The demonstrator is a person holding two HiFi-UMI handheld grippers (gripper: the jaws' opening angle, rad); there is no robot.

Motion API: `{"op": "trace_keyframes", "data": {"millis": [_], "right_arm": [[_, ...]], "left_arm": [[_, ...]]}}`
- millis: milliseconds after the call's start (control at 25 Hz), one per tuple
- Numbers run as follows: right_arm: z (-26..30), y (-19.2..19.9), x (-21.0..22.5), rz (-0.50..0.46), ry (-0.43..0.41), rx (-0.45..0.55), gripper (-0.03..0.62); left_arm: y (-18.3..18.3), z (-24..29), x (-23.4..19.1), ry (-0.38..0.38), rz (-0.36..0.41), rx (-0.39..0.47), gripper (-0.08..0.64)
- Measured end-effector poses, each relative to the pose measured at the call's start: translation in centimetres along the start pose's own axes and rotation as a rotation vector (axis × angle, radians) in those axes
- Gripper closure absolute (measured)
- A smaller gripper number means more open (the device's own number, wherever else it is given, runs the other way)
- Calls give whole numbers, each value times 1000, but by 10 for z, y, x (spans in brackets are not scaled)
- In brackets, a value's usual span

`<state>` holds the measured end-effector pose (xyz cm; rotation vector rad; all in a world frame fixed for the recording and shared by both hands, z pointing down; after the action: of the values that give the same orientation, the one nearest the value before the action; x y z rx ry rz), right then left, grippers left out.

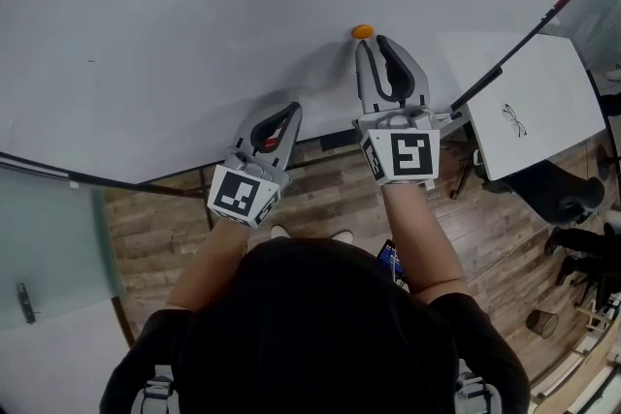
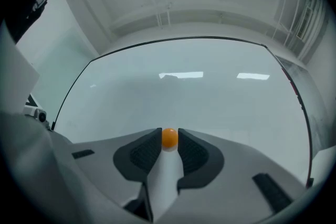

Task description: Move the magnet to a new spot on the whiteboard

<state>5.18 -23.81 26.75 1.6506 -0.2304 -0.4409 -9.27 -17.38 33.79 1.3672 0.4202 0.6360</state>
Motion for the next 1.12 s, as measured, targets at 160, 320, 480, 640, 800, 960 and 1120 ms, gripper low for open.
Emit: {"op": "trace_keyframes", "data": {"millis": [160,320,480,640,800,960,1120], "right_arm": [[9,-2,0,-14,24,-5,475],[13,1,-3,-37,39,-18,465],[18,2,-2,-60,56,-30,459],[21,2,-3,-86,80,-26,460],[20,1,-3,-92,103,-31,471],[21,3,-2,-73,90,-32,472],[17,0,-5,-61,72,-22,474]], "left_arm": [[1,-1,-6,1,4,-2,558],[3,-6,-10,-7,2,4,558],[4,-7,-14,-14,4,4,558],[5,-9,-17,-15,-1,-3,558],[6,-9,-20,-14,-2,-4,558],[8,-7,-23,-11,-5,-4,558],[6,-9,-25,-3,-1,1,558]]}}
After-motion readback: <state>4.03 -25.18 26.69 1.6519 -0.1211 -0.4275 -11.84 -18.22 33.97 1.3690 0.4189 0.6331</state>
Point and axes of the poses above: the fingertips, and each gripper's own axes: z forward along the fingers, x to its right, y out of its underside, the point moved 4 cm from there along -z, backward along the fingers, and after that the axes turned 12 degrees about -x, right-handed, at the moved point
